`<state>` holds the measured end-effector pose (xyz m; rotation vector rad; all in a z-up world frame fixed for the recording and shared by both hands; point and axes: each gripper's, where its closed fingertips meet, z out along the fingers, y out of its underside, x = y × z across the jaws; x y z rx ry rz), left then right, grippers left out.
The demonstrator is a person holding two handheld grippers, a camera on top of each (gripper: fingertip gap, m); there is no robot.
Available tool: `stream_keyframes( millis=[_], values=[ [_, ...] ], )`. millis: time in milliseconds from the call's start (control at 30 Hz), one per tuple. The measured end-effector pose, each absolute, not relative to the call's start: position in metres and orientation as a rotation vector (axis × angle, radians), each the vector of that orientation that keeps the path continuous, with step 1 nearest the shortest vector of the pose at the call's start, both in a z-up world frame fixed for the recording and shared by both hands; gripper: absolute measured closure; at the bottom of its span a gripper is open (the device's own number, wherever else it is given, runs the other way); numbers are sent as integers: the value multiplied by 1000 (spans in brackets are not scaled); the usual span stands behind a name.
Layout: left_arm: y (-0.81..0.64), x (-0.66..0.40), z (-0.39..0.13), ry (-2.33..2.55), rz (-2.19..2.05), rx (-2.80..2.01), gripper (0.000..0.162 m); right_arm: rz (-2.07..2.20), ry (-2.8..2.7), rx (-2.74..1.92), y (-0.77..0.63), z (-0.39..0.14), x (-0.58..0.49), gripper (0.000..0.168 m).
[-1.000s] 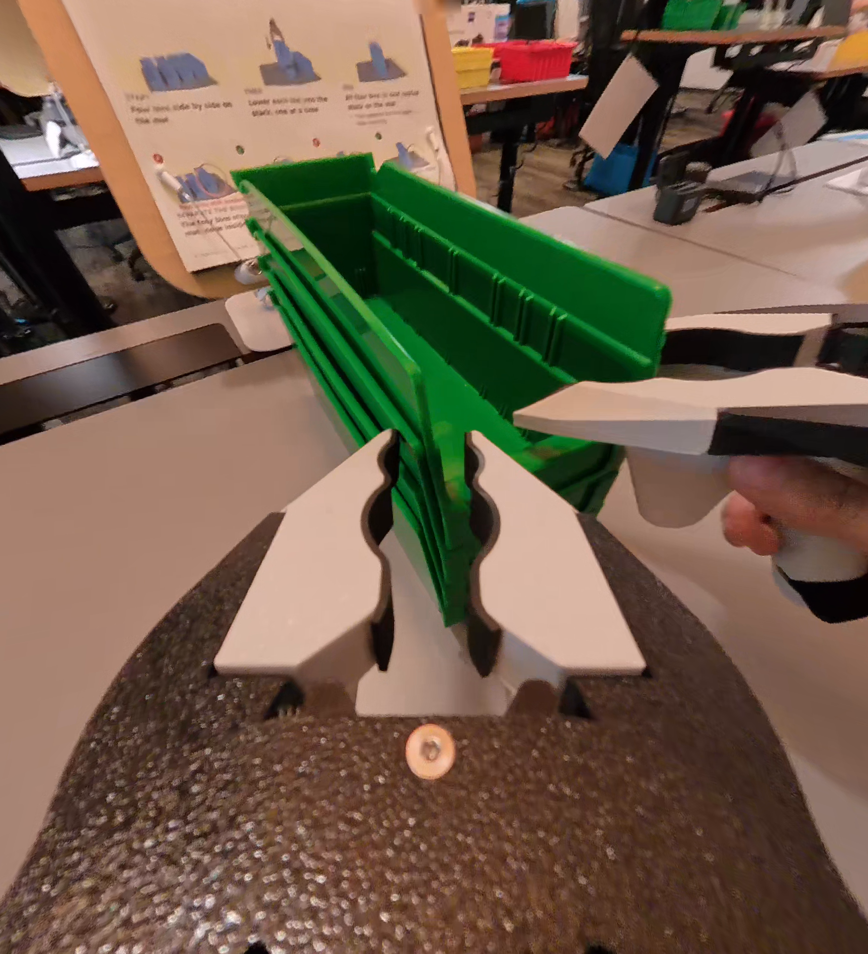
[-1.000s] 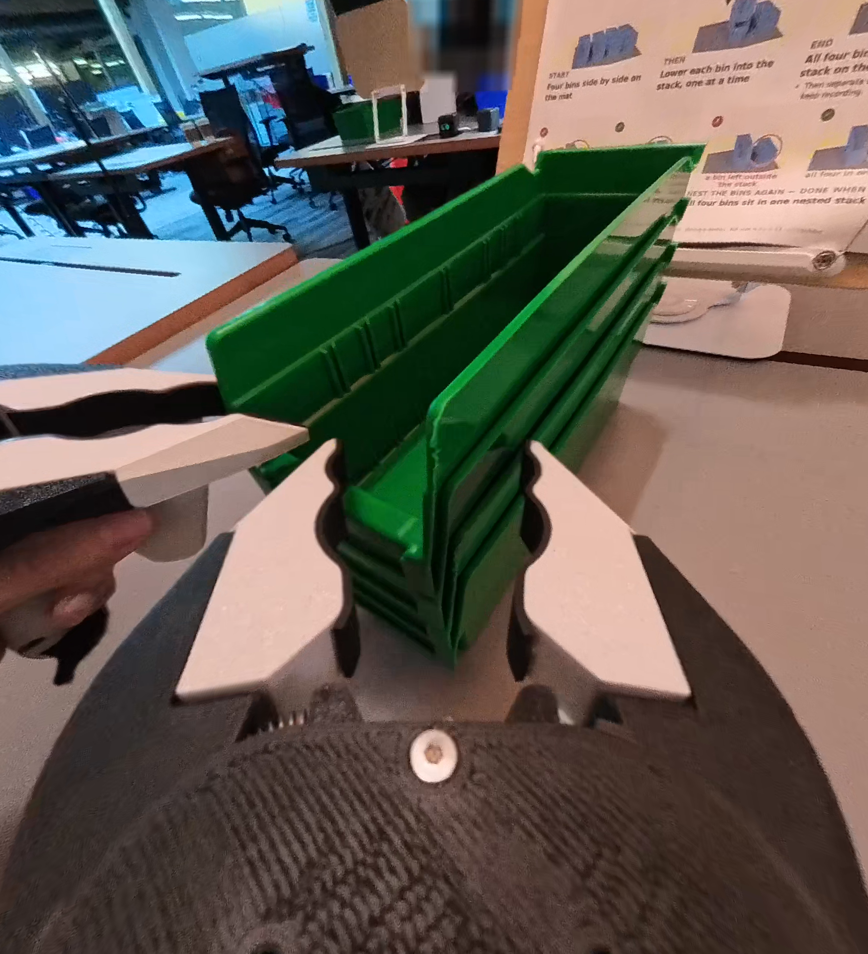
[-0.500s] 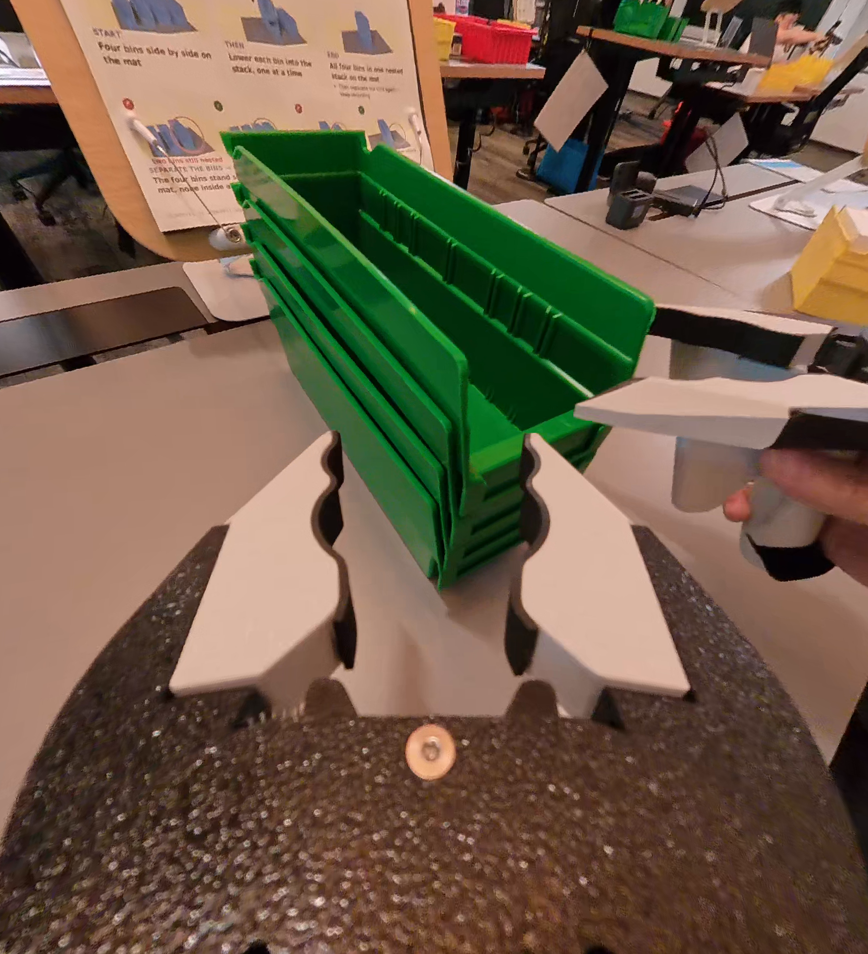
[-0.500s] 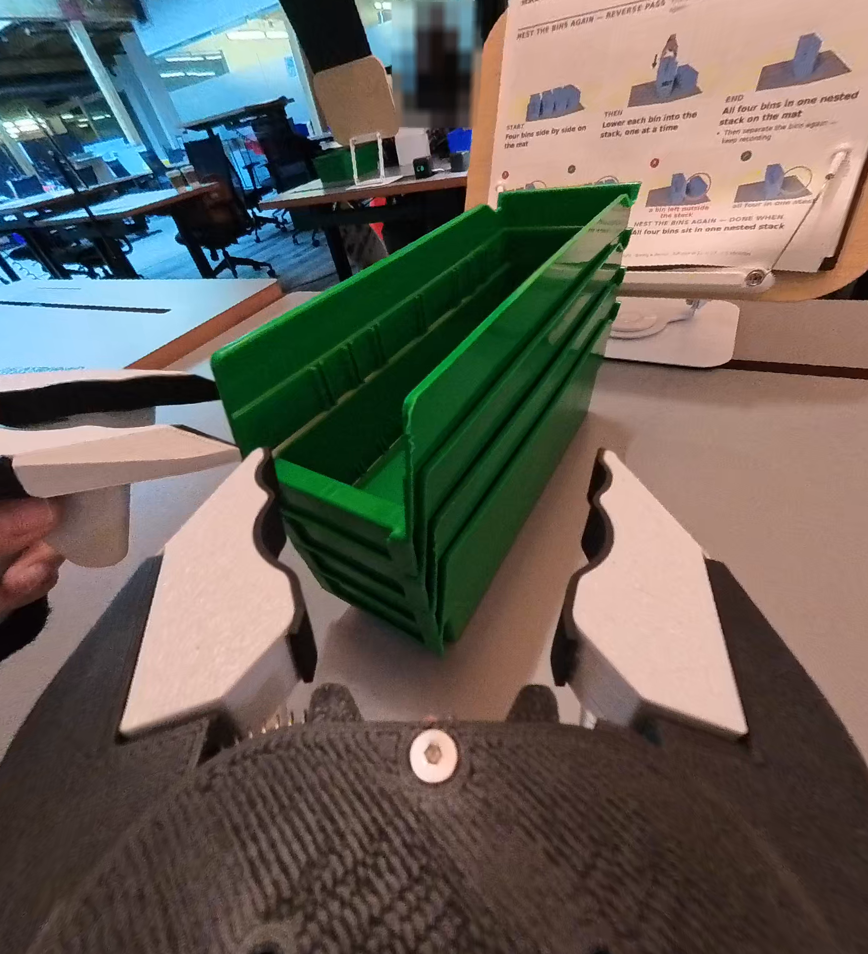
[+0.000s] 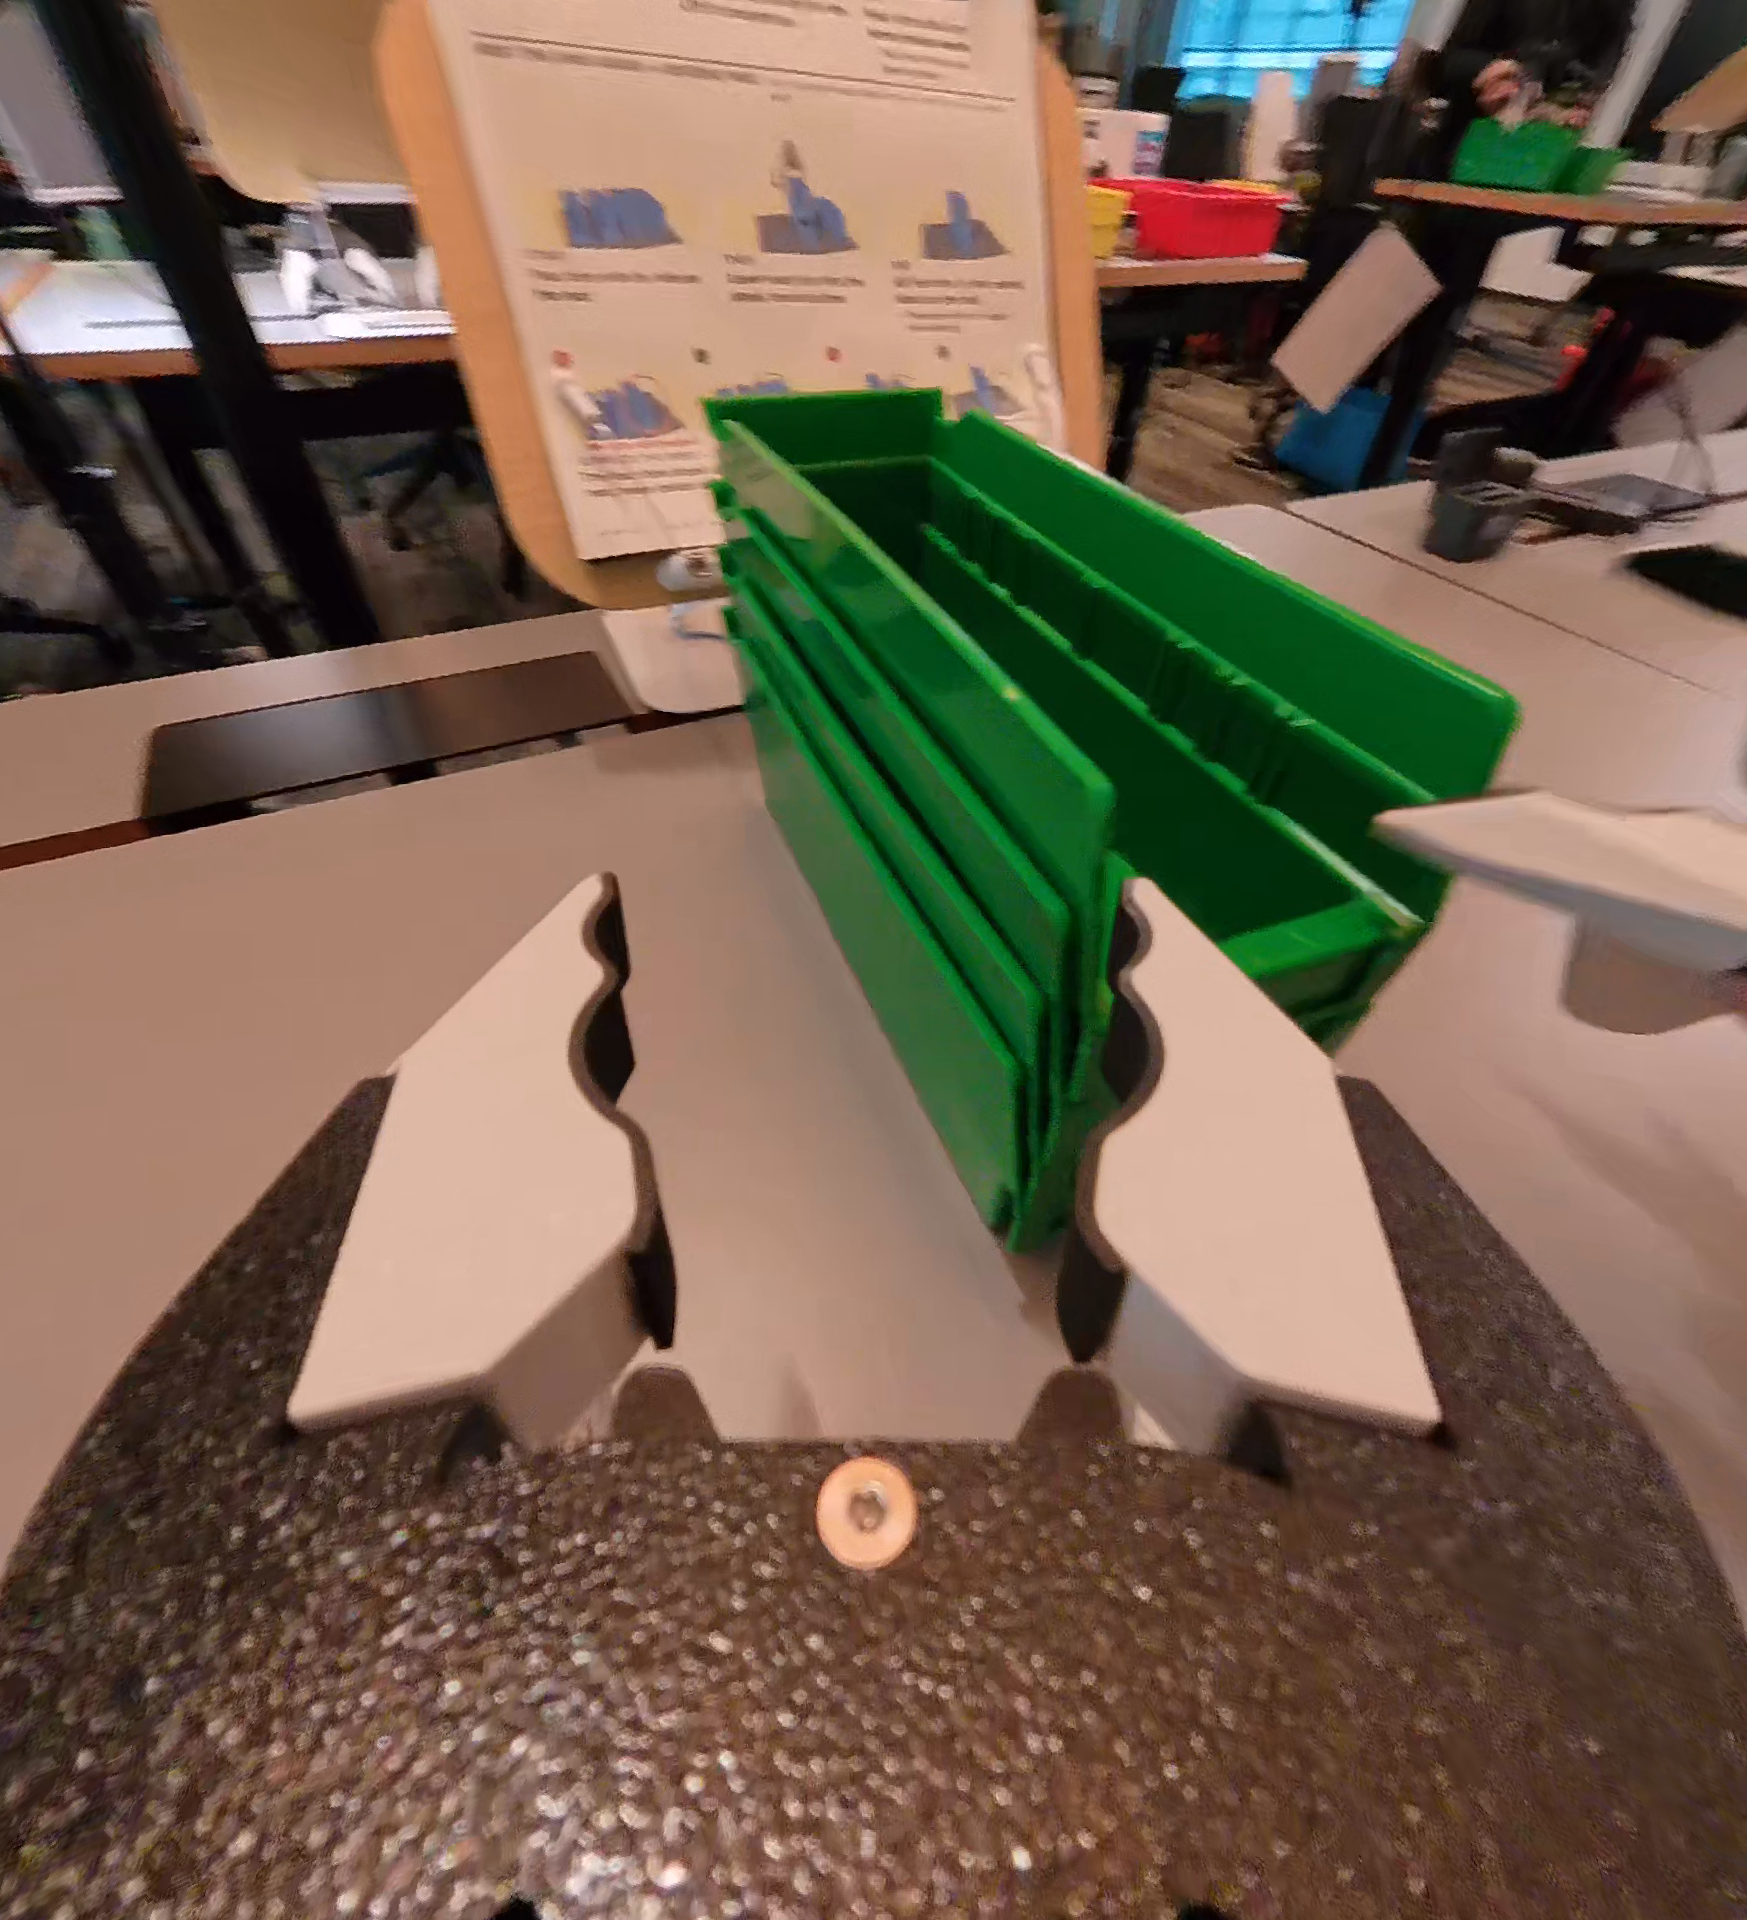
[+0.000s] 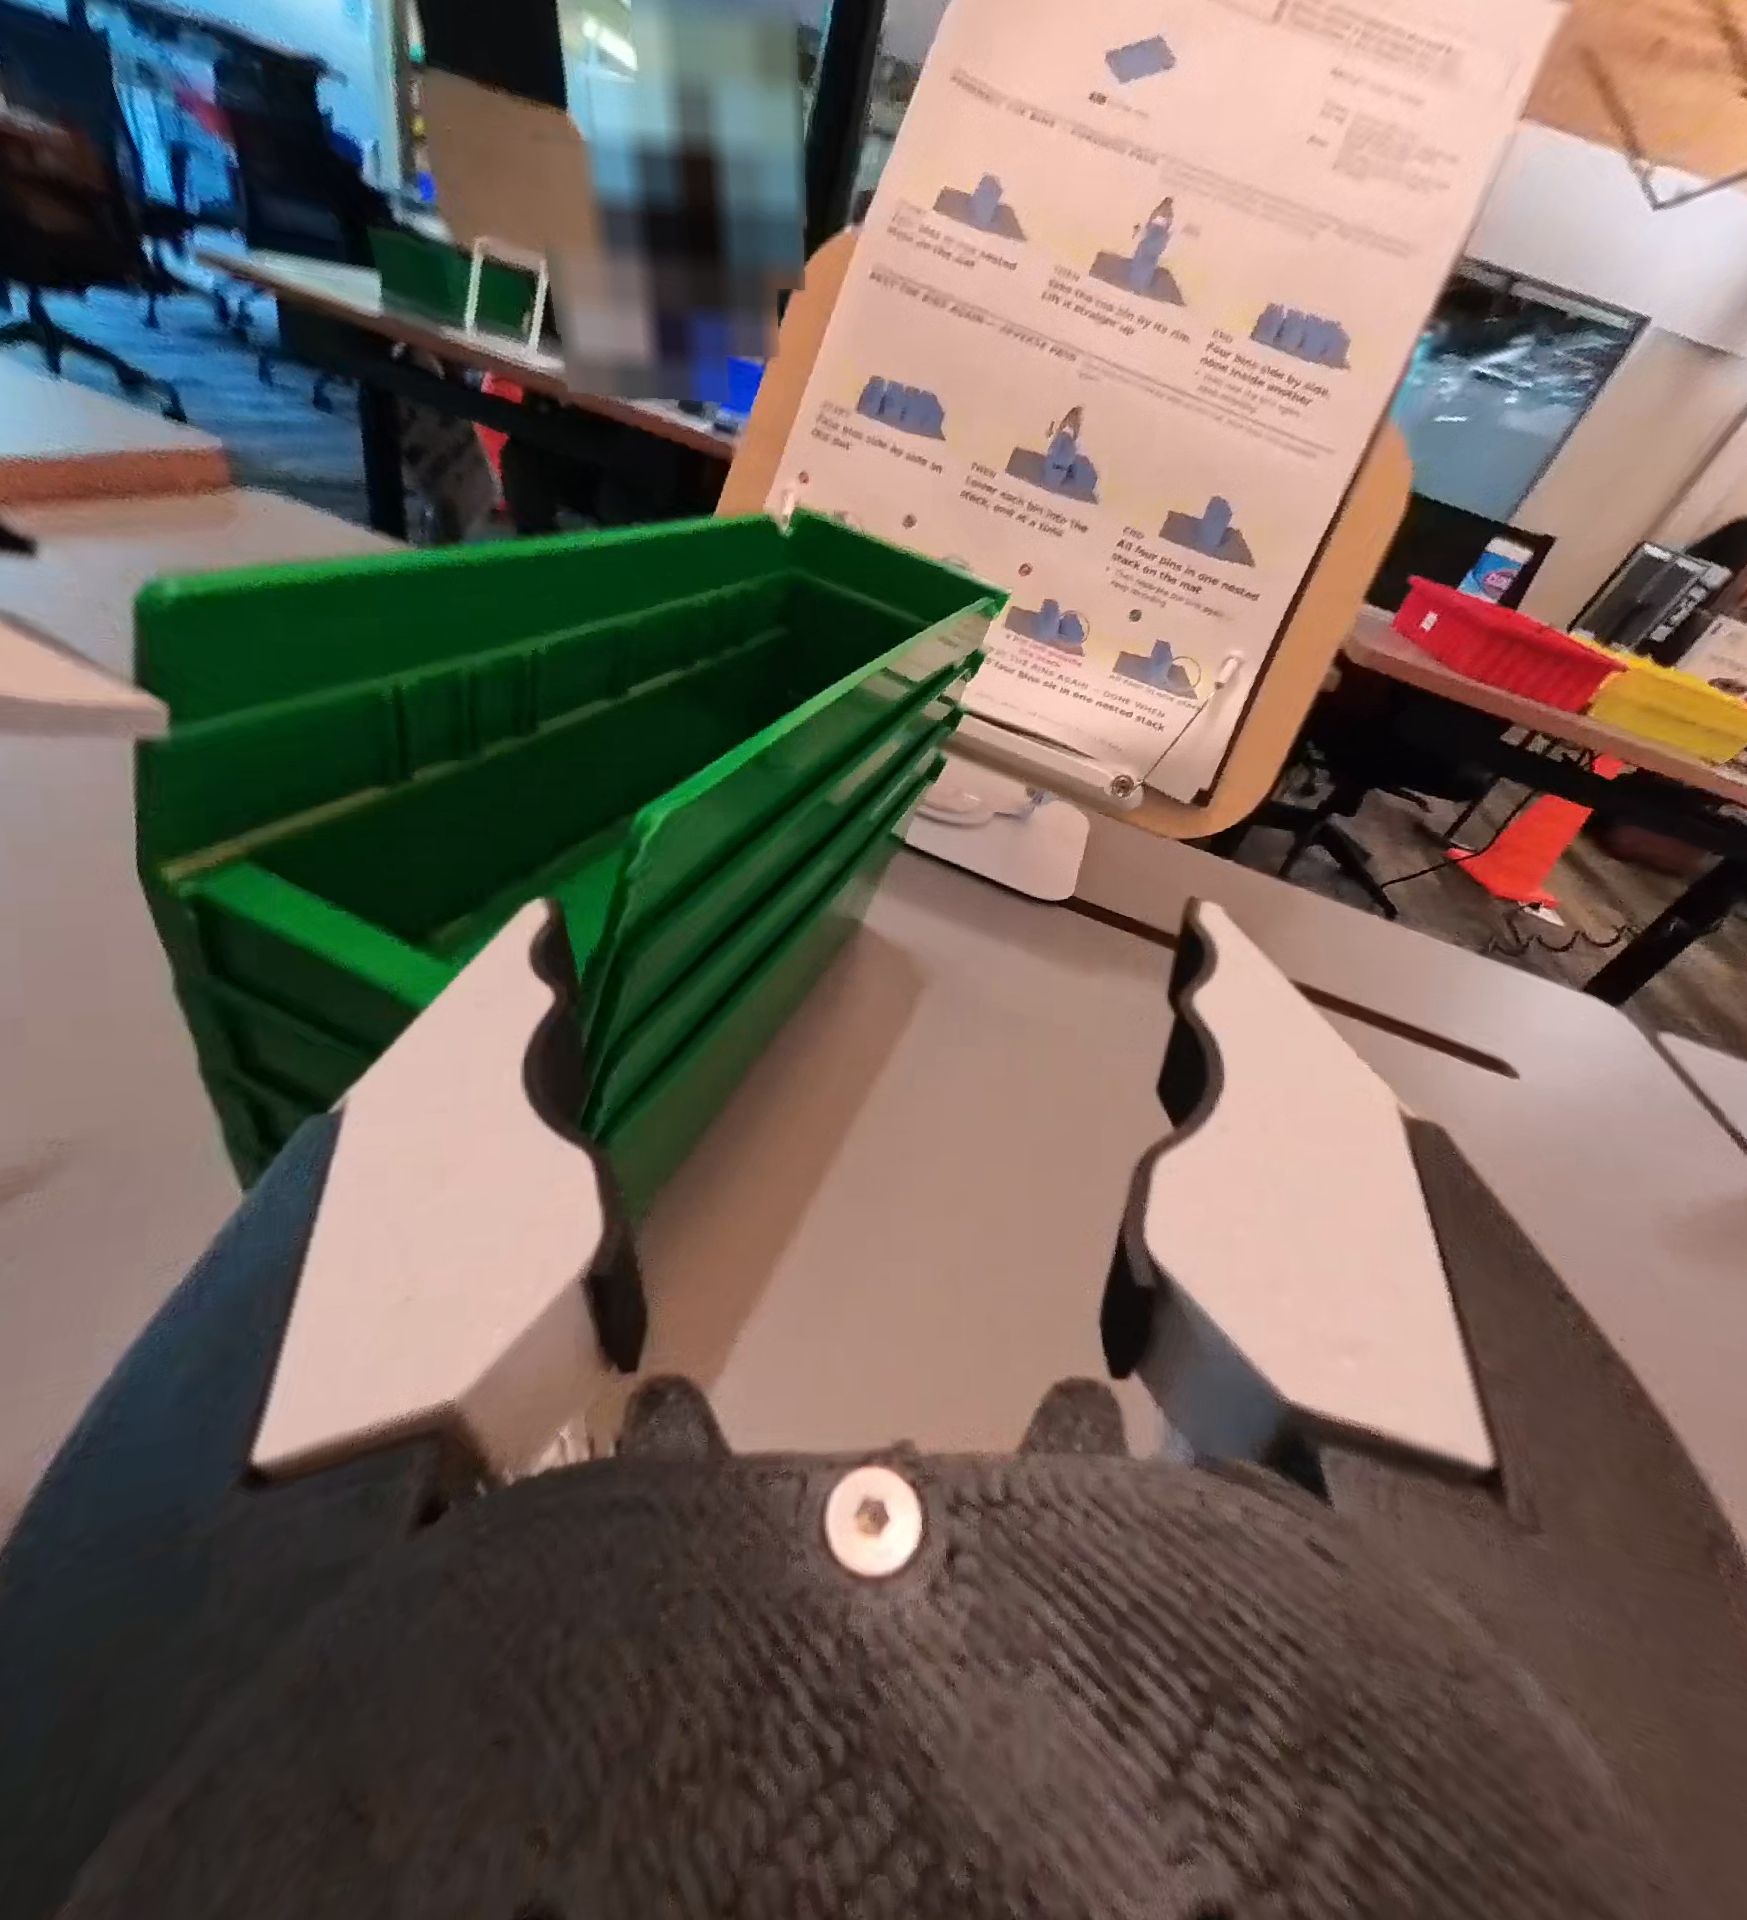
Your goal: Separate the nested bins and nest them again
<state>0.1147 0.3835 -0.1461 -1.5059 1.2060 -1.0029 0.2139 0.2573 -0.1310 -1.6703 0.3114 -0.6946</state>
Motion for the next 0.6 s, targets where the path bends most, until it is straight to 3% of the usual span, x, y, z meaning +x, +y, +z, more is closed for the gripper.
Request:
stream_keyframes(
  millis=[67, 100, 200, 367, 600],
  values=[
    [394, 112, -147, 1170, -960, -1521, 59, -660, 459, -1568, 252, -114, 225, 22],
    [396, 112, -147, 1168, -954, -1524, 56, -607, 489, -1570, 254, -113, 225, 20],
    [395, 111, -148, 1179, -974, -1530, 58, -409, 459, -1542, 266, -100, 211, 49],
    [391, 111, -148, 1206, -975, -1517, 61, -225, 493, -1529, 271, -93, 206, 55],
    [391, 111, -151, 1223, -959, -1519, 65, -290, 519, -1603, 278, -94, 209, 50]
  ],
)
